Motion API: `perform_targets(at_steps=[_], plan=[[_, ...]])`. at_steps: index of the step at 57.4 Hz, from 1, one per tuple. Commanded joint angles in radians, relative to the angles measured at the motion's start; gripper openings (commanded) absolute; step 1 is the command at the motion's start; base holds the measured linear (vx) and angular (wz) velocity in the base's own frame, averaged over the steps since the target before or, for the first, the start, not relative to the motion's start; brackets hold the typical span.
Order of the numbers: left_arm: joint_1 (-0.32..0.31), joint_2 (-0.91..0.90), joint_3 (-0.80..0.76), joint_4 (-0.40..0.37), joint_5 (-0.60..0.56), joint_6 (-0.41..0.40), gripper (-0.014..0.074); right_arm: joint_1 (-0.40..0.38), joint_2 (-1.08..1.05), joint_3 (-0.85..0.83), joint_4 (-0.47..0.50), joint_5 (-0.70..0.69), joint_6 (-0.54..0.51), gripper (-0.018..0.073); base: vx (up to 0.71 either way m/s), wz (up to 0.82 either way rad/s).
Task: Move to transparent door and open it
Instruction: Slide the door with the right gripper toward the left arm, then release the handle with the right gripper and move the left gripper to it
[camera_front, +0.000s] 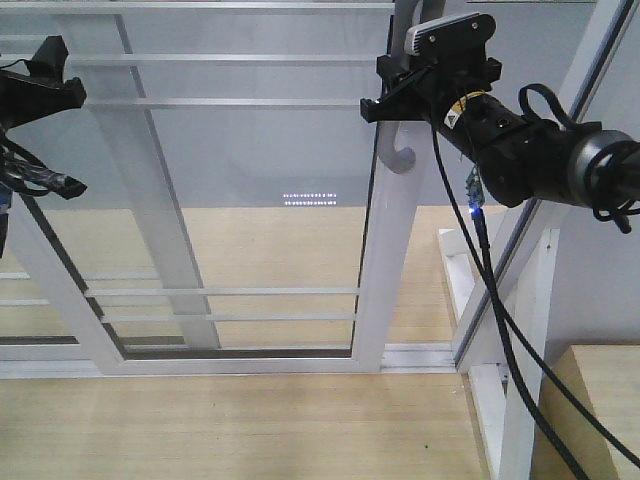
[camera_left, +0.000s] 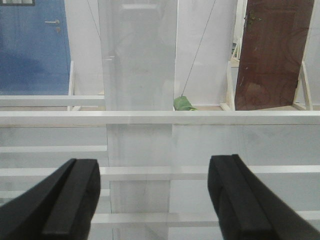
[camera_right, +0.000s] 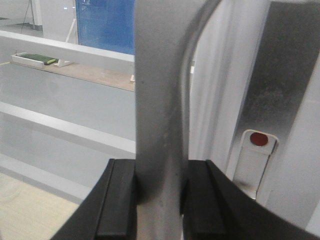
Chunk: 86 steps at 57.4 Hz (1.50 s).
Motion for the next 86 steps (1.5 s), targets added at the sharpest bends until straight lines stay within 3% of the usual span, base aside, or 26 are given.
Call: perform_targets(at_steps=[1,57,72,79,86], plan=[[-0.005,-0.035,-0.034,-0.001,-0.074,-0.007,0.0556,0.059,-0.09,0.005,-0.107,-0.088,-0.017,-0.0009,0.0,0.0],[-0.005,-0.035,-0.034,-0.001,-0.074,-0.008,0.0556,0.231,-0.09,0.005,-0.158,-0.118,-0.014,-0.0009,0.0,0.0],[-0.016,-0.035,-0.031,0.035,-0.061,-0.01,0.0556,0.204,-0.148,0.005,-0.073,-0.09,-0.11,-0.0009,-0.01,0.0],[-0.05,-0.035,-0.031,0.11,-0.062,-0.034,0.0556,0.129,-0.214,0.005,0.025,-0.006,-0.143,-0.0009,0.0,0.0],[-0.093,-0.035,-0.031,0.194,-0.062,-0.123,0.0556,0.028,-0.272,0.005,0.036,0.083,-0.155,-0.0009,0.0,0.0]])
